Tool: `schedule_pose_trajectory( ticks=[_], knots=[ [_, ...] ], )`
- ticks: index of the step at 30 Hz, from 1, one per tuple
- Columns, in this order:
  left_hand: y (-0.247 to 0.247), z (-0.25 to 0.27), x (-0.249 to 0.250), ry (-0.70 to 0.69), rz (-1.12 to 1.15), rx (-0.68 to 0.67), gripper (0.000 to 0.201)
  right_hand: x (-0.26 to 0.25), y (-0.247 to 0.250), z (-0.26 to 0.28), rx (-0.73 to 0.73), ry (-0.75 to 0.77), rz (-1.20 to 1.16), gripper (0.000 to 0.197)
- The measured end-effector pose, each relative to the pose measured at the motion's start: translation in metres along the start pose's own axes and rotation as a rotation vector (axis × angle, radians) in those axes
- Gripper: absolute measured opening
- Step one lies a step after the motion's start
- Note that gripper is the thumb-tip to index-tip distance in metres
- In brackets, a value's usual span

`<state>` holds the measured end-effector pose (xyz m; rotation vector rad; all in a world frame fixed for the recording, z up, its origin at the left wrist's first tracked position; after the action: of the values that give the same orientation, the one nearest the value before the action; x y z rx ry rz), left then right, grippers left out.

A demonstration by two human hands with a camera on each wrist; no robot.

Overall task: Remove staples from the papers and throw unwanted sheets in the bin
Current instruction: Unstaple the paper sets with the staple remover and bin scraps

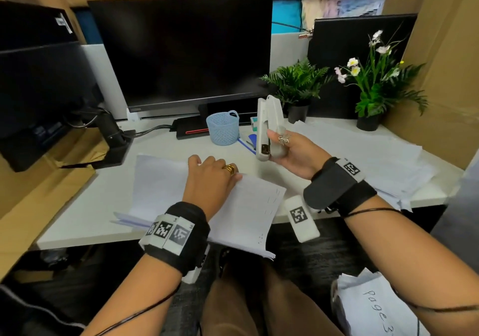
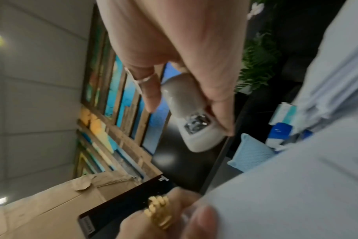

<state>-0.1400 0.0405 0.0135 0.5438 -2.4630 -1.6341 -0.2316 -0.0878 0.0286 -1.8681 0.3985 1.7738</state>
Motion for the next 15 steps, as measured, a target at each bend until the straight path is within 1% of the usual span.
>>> schedule_pose_trajectory(
  ticks=[1,2,3,4,5,6,8,10,12,15],
  knots=[
    [0.001,-0.001,0.003,-0.017,0.010,0.013,0.036,-0.004,-0.003,0.004,0.001,0.004,0.066,0.023],
    [0.004,-0.001,0.008,-0.039,0.015,0.041,0.033,-0.008,-0.006,0.008,0.024,0.007,0.140,0.024],
    [0.007,-0.002,0.011,-0.044,0.008,0.066,0.030,-0.010,-0.006,0.010,0.076,0.021,0.203,0.031],
    [0.010,-0.003,0.012,-0.041,0.000,0.085,0.030,-0.010,-0.005,0.012,0.149,0.045,0.251,0.041],
    [0.011,-0.004,0.015,-0.031,0.001,0.067,0.031,-0.010,-0.002,0.012,0.236,0.072,0.289,0.050],
    [0.013,-0.005,0.017,-0.018,0.004,0.051,0.034,-0.010,0.002,0.013,0.320,0.095,0.320,0.055],
    [0.016,-0.007,0.022,-0.011,0.006,0.033,0.038,-0.006,0.010,0.015,0.457,0.118,0.377,0.058],
    [0.018,-0.008,0.026,-0.010,-0.006,0.028,0.039,0.000,0.015,0.017,0.546,0.122,0.416,0.057],
    [0.020,-0.009,0.032,-0.007,-0.005,0.002,0.039,0.004,0.018,0.021,0.619,0.134,0.417,0.050],
    [0.020,-0.011,0.035,0.013,-0.017,-0.026,0.040,0.006,0.018,0.029,0.709,0.223,0.490,0.041]
  ],
)
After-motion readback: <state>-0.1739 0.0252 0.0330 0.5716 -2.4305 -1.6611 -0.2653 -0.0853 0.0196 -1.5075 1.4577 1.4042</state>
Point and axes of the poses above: each hand's wrist, its own z-axis away from the middle knuckle, its own y-axis out of the back of the hand, x = y × z, the point moved 6 cm from there along -z, towards the middle knuckle, and after that the axes turned 10 degrees about z, right-handed, at the moved point
